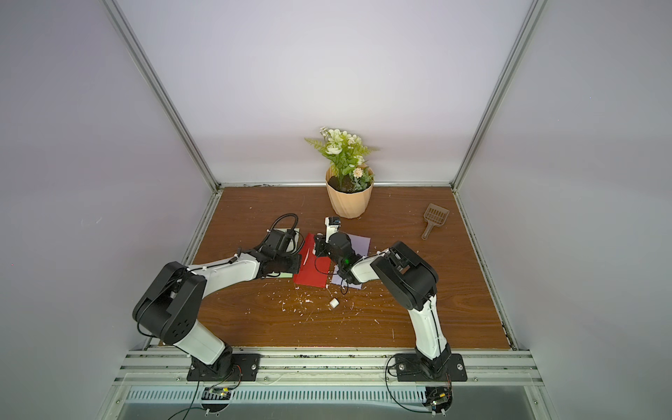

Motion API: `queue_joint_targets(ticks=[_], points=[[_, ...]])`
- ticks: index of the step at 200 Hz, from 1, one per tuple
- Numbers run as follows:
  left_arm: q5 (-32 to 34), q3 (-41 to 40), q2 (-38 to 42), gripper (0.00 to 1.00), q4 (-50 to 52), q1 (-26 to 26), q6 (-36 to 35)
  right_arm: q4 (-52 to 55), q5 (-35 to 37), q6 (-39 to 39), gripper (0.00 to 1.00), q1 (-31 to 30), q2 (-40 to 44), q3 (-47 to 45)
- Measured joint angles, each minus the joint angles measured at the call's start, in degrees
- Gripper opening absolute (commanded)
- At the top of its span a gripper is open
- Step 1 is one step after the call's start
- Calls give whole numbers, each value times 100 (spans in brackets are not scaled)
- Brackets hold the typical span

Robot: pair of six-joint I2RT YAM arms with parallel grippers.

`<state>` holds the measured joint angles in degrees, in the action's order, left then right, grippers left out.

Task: Seal the envelope with a glue stick
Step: Apply the envelope at the center of the board.

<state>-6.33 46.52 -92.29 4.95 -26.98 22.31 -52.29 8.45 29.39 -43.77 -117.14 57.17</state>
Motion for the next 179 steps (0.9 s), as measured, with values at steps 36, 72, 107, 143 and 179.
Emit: queue_joint_targets(ticks=[36, 72, 107, 143, 179], points=[[4, 0, 2, 1, 2, 0, 4, -105, -22, -2, 0, -59, 0, -101], [7, 0, 0, 1, 2, 0, 20, -326, -20, 4, 0, -136, 35, -291], [7, 2, 0, 1, 2, 0, 22, -494, -17, 42, 0, -199, 68, -439], [4, 2, -2, 1, 2, 0, 26, -529, -22, 63, 0, -249, 133, -546], [4, 2, -2, 1, 2, 0, 35, -533, 46, 9, 0, -352, 210, -649]])
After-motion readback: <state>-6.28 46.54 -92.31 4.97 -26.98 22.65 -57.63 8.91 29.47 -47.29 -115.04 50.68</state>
